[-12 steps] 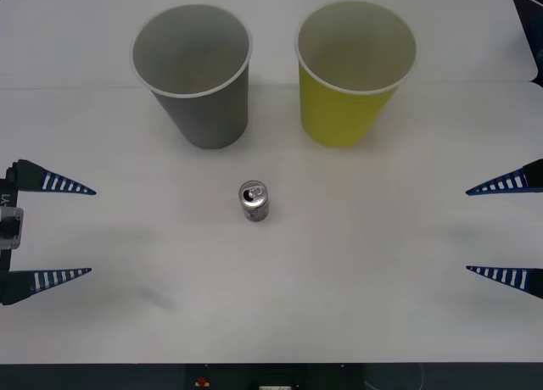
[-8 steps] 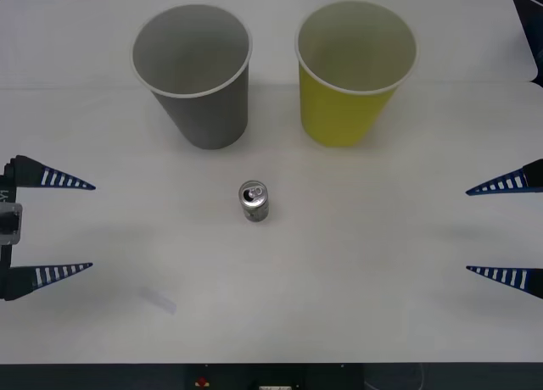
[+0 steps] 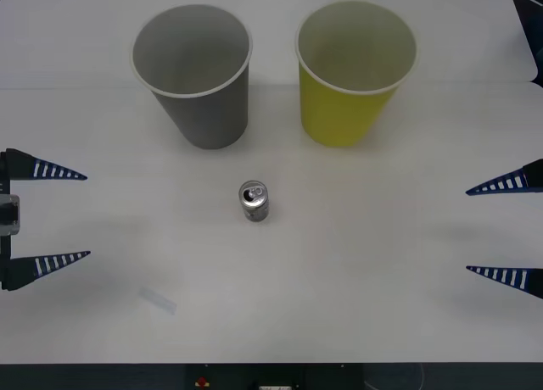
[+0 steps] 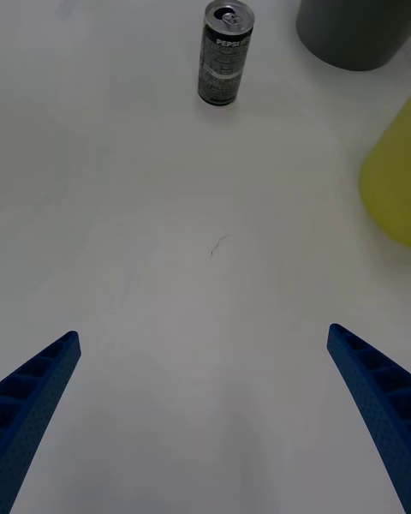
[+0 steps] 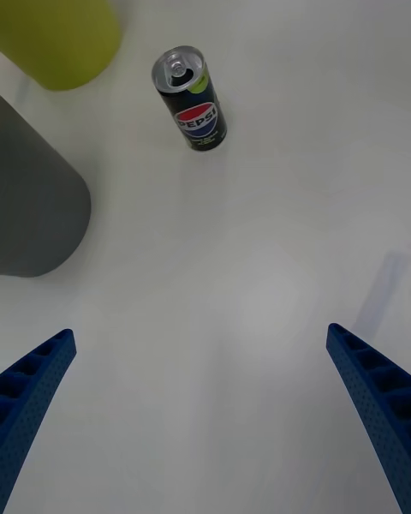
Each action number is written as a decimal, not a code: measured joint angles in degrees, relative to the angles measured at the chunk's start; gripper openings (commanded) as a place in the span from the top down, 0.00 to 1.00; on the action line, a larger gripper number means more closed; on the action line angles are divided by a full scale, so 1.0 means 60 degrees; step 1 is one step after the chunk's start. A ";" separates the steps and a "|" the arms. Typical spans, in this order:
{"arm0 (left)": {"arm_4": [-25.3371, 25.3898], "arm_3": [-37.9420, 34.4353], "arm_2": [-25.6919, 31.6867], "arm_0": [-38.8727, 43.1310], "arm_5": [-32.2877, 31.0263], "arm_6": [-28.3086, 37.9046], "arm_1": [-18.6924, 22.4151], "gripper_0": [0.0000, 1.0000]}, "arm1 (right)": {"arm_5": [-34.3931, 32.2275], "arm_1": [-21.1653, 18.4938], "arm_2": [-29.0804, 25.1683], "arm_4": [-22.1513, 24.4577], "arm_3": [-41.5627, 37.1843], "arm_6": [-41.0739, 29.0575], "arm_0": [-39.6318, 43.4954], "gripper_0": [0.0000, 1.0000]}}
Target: Put the can into the green bin and the plastic bottle into the gray bin
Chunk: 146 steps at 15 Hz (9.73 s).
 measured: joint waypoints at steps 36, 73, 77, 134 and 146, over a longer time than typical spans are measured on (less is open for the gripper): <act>0.6562 0.6596 -0.8658 -0.5367 0.4435 -0.3232 -0.3812 0.00 | 0.0000 0.0000 0.0000 0.0000 0.0000 0.0000 0.0000 0.00; 0.4267 0.2742 -0.8576 -0.4129 0.5954 0.0012 -0.2517 1.00 | 0.0000 0.0000 0.0000 0.0000 -0.0001 0.0000 0.0000 0.00; 0.2025 0.1303 -0.7948 -0.3802 0.6028 0.3000 -0.2005 1.00 | 0.0000 0.0000 0.0000 0.0000 0.0000 0.0000 0.0000 0.00; -0.6684 0.6886 -0.8216 -1.4222 0.1991 1.2047 -0.6665 0.00 | 0.0000 0.0000 0.0000 0.0000 0.0000 -0.0001 0.0000 0.00; -0.3411 0.0593 -0.6248 -0.9149 0.1660 1.0358 -0.3271 0.00 | 0.0000 0.0000 0.0000 0.0000 0.0000 -0.0001 0.0000 0.00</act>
